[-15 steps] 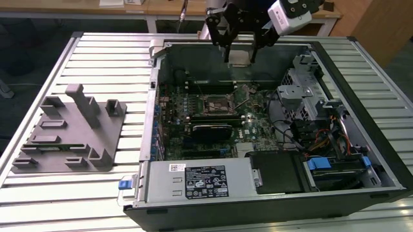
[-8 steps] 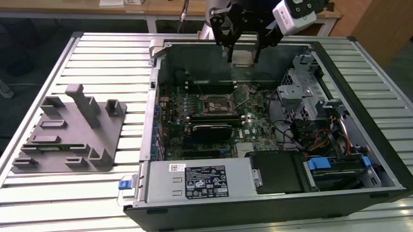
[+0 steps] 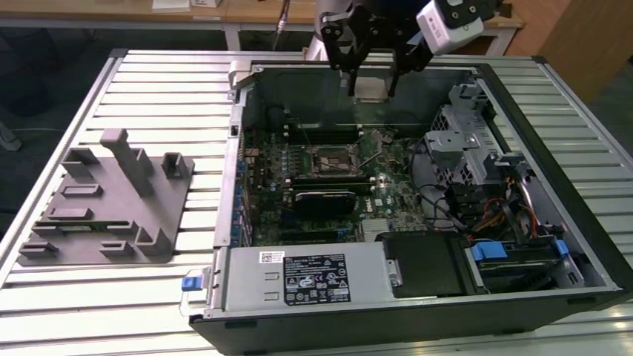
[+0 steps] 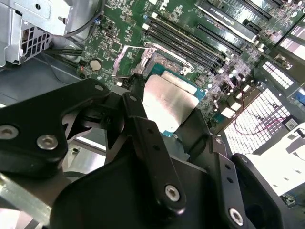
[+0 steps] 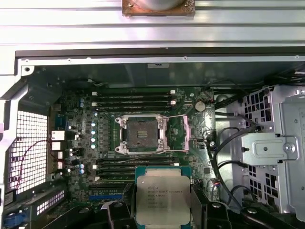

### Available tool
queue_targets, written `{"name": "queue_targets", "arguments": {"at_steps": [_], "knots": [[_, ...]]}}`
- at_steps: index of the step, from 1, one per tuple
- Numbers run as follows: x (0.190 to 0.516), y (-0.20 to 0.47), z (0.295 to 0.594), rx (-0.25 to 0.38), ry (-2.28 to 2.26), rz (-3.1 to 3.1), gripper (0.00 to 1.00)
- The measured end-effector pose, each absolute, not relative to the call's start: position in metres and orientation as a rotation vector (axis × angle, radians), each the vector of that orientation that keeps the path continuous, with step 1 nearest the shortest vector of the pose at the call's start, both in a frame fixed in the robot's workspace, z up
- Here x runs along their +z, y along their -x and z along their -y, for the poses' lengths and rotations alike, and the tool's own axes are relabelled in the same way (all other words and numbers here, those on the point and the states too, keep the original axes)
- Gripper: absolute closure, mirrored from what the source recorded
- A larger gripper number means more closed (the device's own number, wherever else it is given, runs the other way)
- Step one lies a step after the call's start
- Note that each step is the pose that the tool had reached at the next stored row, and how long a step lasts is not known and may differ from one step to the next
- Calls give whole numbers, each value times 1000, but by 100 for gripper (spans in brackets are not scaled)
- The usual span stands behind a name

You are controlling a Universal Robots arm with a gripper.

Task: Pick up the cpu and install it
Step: 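Pick up the cpu and move it towards the insertion slot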

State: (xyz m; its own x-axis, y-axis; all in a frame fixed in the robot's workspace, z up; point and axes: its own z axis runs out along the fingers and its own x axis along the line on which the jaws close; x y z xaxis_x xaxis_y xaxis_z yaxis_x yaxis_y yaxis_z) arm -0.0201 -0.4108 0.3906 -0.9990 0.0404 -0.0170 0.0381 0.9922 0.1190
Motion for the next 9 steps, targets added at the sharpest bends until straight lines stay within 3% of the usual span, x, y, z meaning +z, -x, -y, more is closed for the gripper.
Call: {"name": "queue_targets", "arguments": {"at_steps": [9], "knots": [[390, 23, 411, 186, -61, -3116, 45]]}}
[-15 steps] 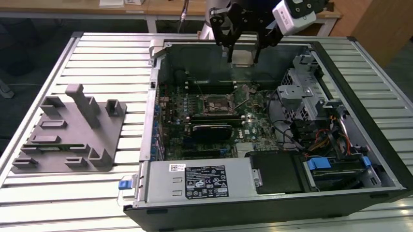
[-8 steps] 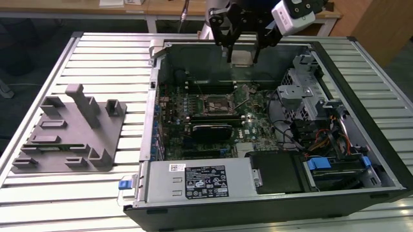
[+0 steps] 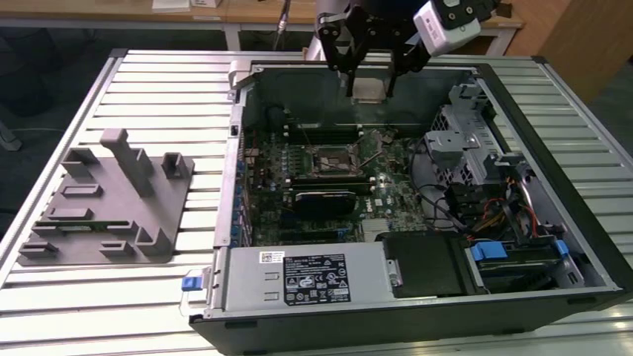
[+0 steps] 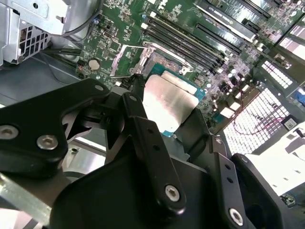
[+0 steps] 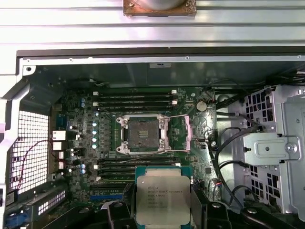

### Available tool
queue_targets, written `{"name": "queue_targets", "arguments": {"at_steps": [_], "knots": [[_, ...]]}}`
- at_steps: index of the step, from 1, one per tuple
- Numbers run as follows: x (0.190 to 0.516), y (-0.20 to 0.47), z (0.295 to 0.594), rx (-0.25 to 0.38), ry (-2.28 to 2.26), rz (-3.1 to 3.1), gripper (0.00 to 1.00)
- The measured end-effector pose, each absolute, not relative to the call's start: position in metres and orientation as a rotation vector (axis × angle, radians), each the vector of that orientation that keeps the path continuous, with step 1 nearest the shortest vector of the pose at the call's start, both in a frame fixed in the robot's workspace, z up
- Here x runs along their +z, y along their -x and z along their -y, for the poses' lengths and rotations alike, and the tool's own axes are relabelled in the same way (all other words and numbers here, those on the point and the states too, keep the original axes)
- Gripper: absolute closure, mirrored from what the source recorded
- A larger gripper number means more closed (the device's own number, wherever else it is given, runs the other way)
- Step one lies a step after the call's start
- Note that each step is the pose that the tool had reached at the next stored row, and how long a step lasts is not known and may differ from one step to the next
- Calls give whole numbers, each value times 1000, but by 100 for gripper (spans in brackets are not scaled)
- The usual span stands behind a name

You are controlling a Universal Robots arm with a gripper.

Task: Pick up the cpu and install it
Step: 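Pick up the cpu and move it towards the insertion slot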

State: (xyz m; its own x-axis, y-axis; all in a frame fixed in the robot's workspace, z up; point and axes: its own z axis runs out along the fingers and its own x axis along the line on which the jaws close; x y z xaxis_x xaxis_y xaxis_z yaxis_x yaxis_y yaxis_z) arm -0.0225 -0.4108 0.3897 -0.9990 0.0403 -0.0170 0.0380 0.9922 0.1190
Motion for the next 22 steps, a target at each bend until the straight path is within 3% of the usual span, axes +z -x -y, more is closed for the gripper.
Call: {"name": "queue_targets", "arguments": {"at_steps": [22], "knots": [[385, 30, 410, 186, -61, -3116, 45]]}}
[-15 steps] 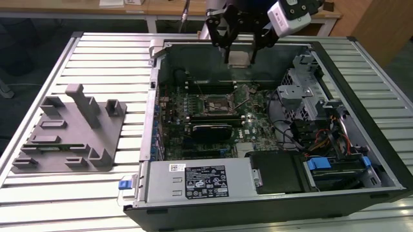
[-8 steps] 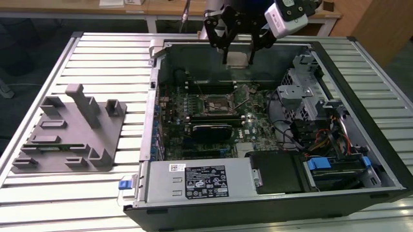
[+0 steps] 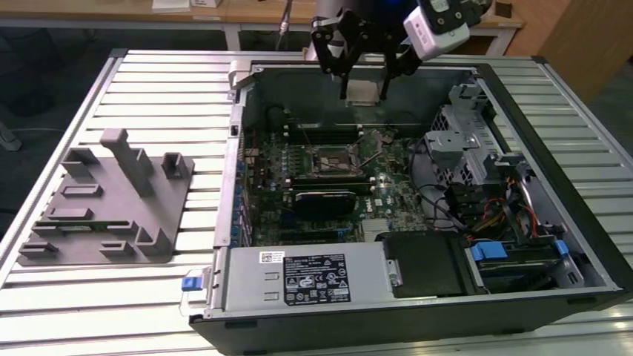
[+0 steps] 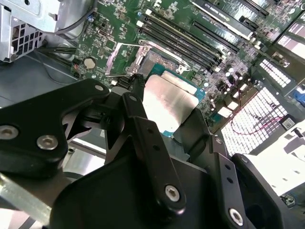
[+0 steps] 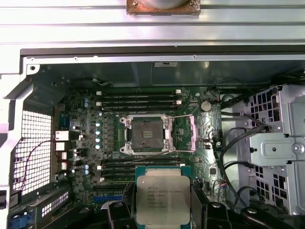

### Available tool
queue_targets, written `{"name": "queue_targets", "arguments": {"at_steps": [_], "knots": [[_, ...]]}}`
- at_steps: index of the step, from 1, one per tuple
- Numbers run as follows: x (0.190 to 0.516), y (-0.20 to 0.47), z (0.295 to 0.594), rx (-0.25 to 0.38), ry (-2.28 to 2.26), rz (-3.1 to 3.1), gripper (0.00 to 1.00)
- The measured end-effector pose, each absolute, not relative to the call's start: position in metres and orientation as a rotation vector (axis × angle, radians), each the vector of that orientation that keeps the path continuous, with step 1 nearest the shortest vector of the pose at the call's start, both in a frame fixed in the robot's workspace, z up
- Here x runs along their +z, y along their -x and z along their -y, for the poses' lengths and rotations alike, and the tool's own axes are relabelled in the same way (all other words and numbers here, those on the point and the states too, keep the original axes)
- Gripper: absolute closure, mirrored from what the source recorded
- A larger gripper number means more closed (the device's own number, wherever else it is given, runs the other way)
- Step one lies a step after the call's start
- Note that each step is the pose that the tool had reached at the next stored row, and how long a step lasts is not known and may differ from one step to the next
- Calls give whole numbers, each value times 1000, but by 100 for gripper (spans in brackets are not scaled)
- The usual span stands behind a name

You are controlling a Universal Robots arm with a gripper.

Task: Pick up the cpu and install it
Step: 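Pick up the cpu and move it towards the insertion slot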

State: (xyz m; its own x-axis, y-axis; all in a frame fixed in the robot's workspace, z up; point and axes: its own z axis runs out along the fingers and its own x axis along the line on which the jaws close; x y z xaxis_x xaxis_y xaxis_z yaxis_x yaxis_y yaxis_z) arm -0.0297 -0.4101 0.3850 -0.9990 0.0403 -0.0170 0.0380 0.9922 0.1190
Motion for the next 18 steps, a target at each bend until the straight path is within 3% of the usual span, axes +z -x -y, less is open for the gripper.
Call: {"name": "queue_targets", "arguments": {"at_steps": [18], "knots": [[380, 31, 404, 186, -61, -3116, 45]]}}
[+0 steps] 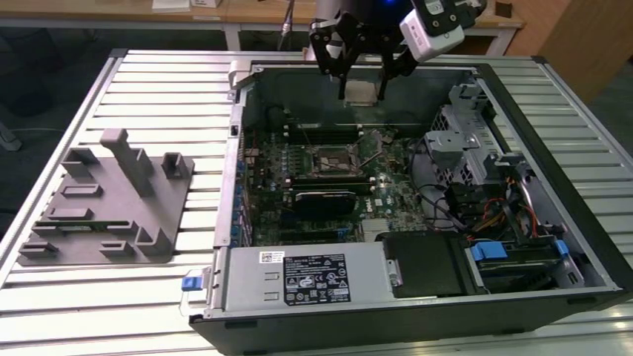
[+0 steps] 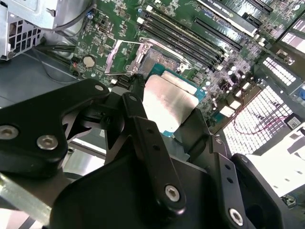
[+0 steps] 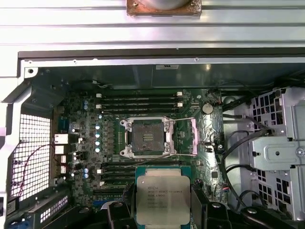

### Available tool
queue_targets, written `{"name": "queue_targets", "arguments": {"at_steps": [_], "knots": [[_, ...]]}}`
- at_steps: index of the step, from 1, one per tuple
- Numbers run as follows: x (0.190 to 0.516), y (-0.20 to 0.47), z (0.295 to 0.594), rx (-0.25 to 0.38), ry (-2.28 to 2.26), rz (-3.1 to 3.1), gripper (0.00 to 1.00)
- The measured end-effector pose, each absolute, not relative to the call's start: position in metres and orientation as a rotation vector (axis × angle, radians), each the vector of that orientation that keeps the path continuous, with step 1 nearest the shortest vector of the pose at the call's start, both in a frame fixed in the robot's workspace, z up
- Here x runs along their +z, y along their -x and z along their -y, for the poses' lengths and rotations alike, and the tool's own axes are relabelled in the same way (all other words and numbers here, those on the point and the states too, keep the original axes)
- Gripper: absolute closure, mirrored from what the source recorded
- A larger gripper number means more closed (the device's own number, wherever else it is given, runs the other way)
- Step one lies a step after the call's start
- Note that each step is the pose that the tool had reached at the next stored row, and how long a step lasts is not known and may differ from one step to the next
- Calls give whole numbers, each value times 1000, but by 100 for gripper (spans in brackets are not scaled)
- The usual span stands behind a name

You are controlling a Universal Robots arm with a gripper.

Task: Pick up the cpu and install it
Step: 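Pick up the cpu and move it towards the insertion slot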

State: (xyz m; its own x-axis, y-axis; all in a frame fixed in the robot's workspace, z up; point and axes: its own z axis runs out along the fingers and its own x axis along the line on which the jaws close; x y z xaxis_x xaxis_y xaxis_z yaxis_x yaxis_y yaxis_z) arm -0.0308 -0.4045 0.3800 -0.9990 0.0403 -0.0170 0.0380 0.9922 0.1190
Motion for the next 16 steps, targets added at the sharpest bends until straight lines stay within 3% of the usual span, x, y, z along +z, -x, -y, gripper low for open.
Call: {"name": "queue_targets", "arguments": {"at_steps": [16], "knots": [[371, 32, 389, 186, -61, -3116, 45]]}}
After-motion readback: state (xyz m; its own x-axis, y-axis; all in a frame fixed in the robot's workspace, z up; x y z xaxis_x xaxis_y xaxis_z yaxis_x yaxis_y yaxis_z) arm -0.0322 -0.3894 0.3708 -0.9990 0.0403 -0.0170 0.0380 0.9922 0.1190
